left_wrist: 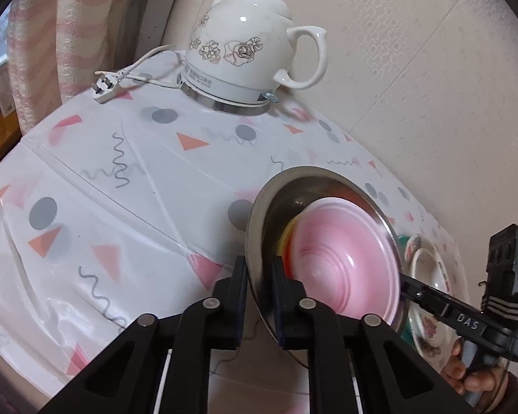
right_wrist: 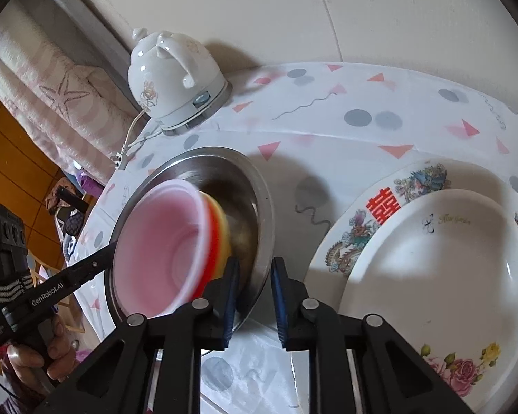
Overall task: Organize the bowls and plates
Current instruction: 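Lift the nested steel bowl and set it onto the plate stack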
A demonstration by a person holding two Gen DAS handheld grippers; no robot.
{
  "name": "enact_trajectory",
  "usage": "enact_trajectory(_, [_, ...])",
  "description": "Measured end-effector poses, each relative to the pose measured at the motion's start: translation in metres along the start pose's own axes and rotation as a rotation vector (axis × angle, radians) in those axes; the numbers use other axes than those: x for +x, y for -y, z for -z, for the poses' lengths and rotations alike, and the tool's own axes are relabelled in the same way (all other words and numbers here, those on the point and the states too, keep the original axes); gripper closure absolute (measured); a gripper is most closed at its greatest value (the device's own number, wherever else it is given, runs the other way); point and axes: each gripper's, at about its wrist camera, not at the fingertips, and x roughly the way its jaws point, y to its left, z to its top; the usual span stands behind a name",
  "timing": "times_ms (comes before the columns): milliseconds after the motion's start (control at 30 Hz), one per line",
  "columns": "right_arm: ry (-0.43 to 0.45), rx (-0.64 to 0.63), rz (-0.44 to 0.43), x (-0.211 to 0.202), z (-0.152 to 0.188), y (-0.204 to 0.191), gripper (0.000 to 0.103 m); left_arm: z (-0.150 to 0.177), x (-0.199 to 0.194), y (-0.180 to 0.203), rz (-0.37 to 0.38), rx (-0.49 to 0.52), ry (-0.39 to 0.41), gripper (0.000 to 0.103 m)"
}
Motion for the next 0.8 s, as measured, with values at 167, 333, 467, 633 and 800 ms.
enact_trajectory(167, [0.009,-0.024,0.019,-0.002,0.001,-0.004,0.087,0.004,-0.002,-0.001,0.023,0.002,0.004,0.090])
enact_trajectory(333, [0.015,-0.036,0.028,-0.007,0.001,-0.007,0.087,0.011,-0.009,-0.002,0.044,-0.021,0.010,0.089])
enact_trajectory(467, [0.027,-0.043,0.023,-0.015,0.002,-0.009,0.087,0.015,-0.021,0.003,0.054,-0.014,0.039,0.089])
enact_trajectory(633, [0.059,-0.060,0.028,-0.030,0.005,-0.011,0.087,0.016,-0.039,0.020,0.059,0.036,0.083,0.088])
enact_trajectory(800, [0.103,-0.041,0.020,-0.056,0.007,-0.003,0.087,0.017,-0.055,0.043,0.094,0.079,0.113,0.088])
